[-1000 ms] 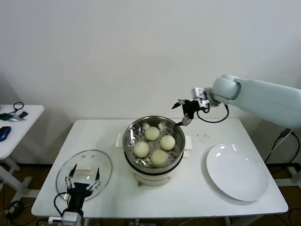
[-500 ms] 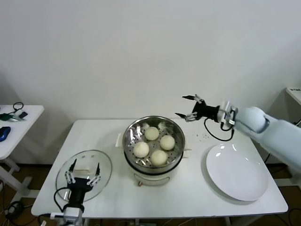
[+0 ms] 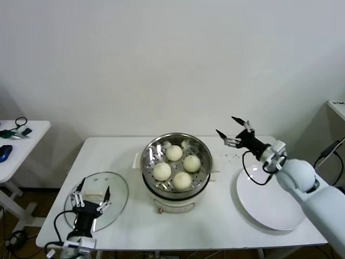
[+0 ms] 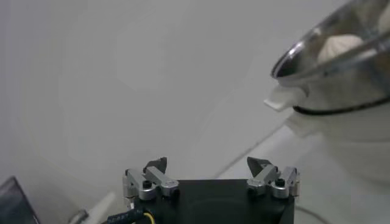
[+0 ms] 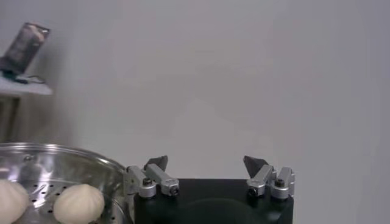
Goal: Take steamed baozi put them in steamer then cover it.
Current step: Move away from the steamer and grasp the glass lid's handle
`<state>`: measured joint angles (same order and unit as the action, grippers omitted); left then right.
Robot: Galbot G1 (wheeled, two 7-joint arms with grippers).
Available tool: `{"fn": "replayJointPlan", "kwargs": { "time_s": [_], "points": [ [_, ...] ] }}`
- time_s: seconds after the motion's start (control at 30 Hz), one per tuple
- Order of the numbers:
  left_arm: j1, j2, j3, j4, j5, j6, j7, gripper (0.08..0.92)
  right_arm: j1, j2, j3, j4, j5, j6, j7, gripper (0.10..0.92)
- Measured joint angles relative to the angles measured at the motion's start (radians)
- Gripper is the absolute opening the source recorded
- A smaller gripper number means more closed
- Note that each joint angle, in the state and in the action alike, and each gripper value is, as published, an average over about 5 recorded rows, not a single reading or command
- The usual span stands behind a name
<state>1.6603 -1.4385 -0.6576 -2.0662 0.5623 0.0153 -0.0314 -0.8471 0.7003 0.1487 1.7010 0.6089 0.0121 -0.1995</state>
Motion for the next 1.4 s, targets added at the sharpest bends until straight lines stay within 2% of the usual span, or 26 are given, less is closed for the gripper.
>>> {"fn": "replayJointPlan", "kwargs": {
  "time_s": [0.3, 0.7, 0.97, 1.4],
  "points": [
    [-0.013, 0.029, 0.006, 0.015, 0.334, 0.018, 0.008, 0.823, -0.299, 0.152, 0.276, 0.085, -0.082, -0.038, 0.009, 0.823],
    [-0.061, 0.075, 0.024, 0.117, 0.703, 0.049, 0.031, 0.823, -0.505, 0.276, 0.413, 0.120, -0.175, -0.055, -0.006, 0.823],
    [-0.070, 0.077, 0.011, 0.190, 0.811, 0.077, 0.045, 0.823, -0.541, 0.313, 0.435, 0.113, -0.214, -0.054, -0.013, 0.823],
    [-0.159, 0.074, 0.010, 0.337, 0.876, 0.089, -0.017, 0.823, -0.556, 0.326, 0.454, 0.097, -0.239, -0.049, -0.017, 0.823]
  ]
}}
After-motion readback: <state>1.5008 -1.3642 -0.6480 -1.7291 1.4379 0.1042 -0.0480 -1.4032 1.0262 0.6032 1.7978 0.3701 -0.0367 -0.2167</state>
